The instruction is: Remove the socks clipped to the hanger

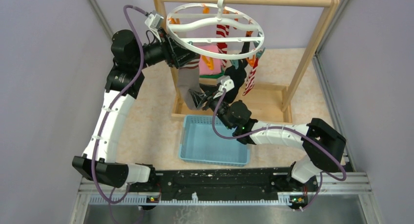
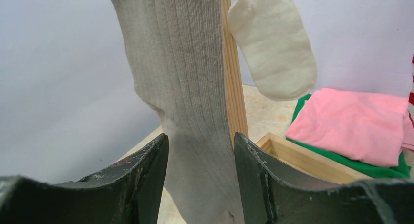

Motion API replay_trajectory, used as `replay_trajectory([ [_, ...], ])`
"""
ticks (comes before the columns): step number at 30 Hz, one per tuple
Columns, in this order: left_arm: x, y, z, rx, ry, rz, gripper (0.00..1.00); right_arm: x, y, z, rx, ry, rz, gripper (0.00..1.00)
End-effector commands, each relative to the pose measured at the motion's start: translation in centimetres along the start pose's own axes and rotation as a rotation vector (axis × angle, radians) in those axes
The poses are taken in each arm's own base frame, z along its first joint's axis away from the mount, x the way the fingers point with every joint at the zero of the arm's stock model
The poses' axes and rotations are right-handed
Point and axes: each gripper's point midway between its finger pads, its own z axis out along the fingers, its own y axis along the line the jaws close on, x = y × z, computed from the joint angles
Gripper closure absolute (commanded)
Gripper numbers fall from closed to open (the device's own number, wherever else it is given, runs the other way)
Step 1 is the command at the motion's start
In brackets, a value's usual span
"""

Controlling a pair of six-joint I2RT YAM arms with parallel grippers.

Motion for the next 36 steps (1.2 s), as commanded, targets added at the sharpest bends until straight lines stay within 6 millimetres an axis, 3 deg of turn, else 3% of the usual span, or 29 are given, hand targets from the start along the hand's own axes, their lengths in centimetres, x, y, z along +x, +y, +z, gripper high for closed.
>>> replay_trajectory([
  [1, -2.6, -2.3, -0.6, 0.044, -0.079, 0.070, 0.32, -1.2, 1.0, 0.4, -0.023, -0.037, 0.034, 0.48],
  [4, -2.6, -2.4, -0.8, 0.036, -0.081, 0.076, 0.22, -1.3, 0.9, 0.4, -0.016, -0.040, 0.034, 0.48],
  [8, -2.2, -2.5, -1.1, 0.032, -0.080, 0.079, 0.23, -1.6, 0.9, 0.4, -0.015, -0.045, 0.036, 0.48],
  [14, -1.7, -2.6, -1.6, 0.019, -0.090, 0.067, 0.54, -1.5, 0.7, 0.4, -0.007, -0.041, 0.036, 0.48],
  [19, -1.7, -2.4, -1.4, 0.018, -0.089, 0.067, 0.69, -1.6, 0.7, 0.5, -0.008, -0.043, 0.039, 0.49],
  [25, -1.3, -2.1, -1.0, 0.029, -0.079, 0.050, 0.79, -1.7, 0.9, 0.6, -0.016, -0.047, 0.044, 0.49],
  [27, -1.3, -2.1, -1.1, 0.027, -0.079, 0.048, 0.90, -1.6, 0.9, 0.6, -0.019, -0.046, 0.044, 0.50],
  [29, -1.3, -2.1, -1.1, 0.021, -0.079, 0.045, 1.00, -1.4, 0.8, 0.4, -0.021, -0.043, 0.043, 0.53],
  [32, -1.4, -2.2, -1.3, 0.018, -0.080, 0.048, 1.00, -1.0, 0.6, -0.1, -0.023, -0.030, 0.037, 0.62],
  [36, -1.2, -2.5, -1.5, 0.019, -0.074, 0.023, 1.00, -0.8, 0.1, -1.5, -0.022, -0.015, 0.028, 0.81],
])
